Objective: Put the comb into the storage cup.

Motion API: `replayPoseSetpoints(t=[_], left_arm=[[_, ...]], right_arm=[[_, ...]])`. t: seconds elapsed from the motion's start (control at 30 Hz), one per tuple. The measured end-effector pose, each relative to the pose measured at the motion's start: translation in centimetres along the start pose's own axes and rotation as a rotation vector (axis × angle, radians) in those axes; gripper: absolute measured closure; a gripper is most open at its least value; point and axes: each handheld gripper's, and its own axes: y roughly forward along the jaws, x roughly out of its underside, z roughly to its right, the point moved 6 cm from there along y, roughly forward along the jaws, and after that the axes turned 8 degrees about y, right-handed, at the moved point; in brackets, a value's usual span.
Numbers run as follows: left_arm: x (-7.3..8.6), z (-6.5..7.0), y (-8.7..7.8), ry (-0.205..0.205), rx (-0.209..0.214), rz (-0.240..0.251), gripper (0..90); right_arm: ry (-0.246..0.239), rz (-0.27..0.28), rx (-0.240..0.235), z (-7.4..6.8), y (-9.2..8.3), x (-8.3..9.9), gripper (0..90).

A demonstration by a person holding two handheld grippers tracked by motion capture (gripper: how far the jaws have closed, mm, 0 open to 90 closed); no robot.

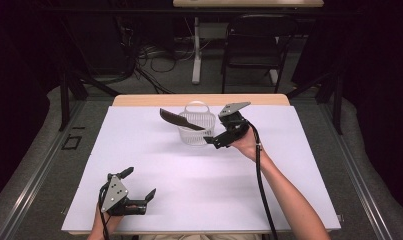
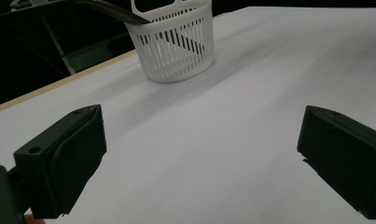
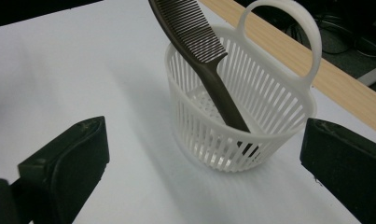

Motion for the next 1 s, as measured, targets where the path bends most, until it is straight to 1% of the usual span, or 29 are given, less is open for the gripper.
replayPoseSetpoints(t=[0.07,0.17,0.37,0.6,0.8,0.87,1.0], left_arm=[[0.0,0.0,0.0,-0.002,-0.001,0.000,1.5],[0.0,0.0,0.1,-0.002,-0.001,-0.001,1.5],[-0.1,0.0,0.2,-0.003,0.001,0.001,1.5],[0.0,-0.1,0.2,-0.004,0.000,0.000,1.5],[0.0,-0.1,0.1,-0.004,-0.002,-0.001,1.5],[0.0,0.0,0.1,-0.003,-0.001,-0.002,1.5],[0.0,-0.1,0.0,-0.002,-0.002,0.001,1.5]], right_arm=[[-0.005,0.004,0.004,-0.1,-0.4,0.3,0.0],[0.008,0.006,0.003,-0.2,-1.0,0.7,0.0],[0.019,0.001,0.012,-0.1,-1.8,1.9,0.0],[0.020,-0.023,0.029,-0.1,-2.9,3.7,0.0],[0.042,-0.026,0.040,0.3,-4.3,5.3,0.0],[0.054,-0.023,0.039,0.4,-4.6,5.7,0.0],[0.062,-0.029,0.051,0.6,-5.1,6.7,0.0]])
